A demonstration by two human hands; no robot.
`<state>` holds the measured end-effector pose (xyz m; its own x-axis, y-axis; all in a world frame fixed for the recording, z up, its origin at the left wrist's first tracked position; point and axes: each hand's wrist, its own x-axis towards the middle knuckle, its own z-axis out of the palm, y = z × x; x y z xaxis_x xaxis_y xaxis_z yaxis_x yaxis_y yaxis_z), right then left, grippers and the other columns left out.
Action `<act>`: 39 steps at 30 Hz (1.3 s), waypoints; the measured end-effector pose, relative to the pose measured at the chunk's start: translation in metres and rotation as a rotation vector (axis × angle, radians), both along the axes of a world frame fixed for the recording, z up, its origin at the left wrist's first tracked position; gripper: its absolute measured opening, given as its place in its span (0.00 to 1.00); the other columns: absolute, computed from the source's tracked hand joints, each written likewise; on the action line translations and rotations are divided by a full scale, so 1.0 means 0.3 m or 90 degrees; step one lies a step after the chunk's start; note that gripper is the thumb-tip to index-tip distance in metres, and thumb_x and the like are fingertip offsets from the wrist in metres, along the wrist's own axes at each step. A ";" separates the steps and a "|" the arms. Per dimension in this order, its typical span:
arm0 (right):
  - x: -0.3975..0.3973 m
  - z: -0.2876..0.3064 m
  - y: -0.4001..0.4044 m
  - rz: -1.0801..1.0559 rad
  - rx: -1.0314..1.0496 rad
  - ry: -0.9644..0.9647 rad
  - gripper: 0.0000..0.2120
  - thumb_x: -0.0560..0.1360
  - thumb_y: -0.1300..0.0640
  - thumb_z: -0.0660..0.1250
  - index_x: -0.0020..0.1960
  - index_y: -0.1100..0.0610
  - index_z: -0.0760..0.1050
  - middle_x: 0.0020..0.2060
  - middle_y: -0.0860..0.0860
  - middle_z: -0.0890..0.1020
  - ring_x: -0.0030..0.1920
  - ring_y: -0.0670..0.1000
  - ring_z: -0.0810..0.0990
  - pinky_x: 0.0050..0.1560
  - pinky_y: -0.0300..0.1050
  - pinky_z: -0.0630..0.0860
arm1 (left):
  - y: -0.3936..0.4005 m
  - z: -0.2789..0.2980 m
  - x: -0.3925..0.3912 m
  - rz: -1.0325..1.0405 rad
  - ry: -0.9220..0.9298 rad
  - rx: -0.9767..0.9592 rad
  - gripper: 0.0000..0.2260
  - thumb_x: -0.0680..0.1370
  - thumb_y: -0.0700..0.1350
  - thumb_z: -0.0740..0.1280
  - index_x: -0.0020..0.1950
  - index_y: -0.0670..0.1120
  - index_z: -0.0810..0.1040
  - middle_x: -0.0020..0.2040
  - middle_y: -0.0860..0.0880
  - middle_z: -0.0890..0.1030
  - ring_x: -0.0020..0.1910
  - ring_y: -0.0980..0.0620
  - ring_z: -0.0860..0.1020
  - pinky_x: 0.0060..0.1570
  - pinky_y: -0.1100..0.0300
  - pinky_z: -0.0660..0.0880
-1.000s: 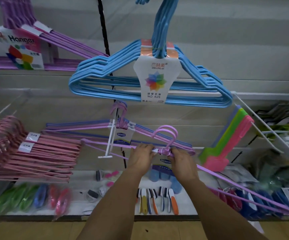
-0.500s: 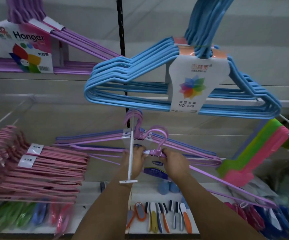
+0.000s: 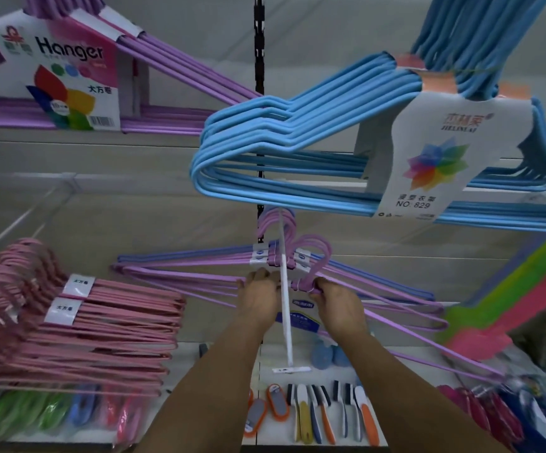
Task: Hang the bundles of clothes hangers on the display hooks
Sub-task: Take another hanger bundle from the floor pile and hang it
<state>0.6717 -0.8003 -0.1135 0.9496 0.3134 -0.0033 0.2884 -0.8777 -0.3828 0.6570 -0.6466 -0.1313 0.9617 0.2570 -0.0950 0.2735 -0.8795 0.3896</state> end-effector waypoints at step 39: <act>0.131 0.008 0.194 0.003 -0.110 0.080 0.19 0.80 0.62 0.57 0.70 0.58 0.63 0.69 0.57 0.66 0.65 0.58 0.70 0.54 0.50 0.72 | 0.115 -0.034 0.058 0.083 -0.029 0.017 0.13 0.81 0.47 0.59 0.64 0.44 0.71 0.63 0.43 0.68 0.61 0.44 0.69 0.55 0.54 0.68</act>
<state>0.7111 -0.7421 -0.1111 0.9371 0.3017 -0.1756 0.2516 -0.9325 -0.2591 0.6744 -0.6122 -0.1415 0.9234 0.3815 -0.0431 0.3682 -0.8483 0.3807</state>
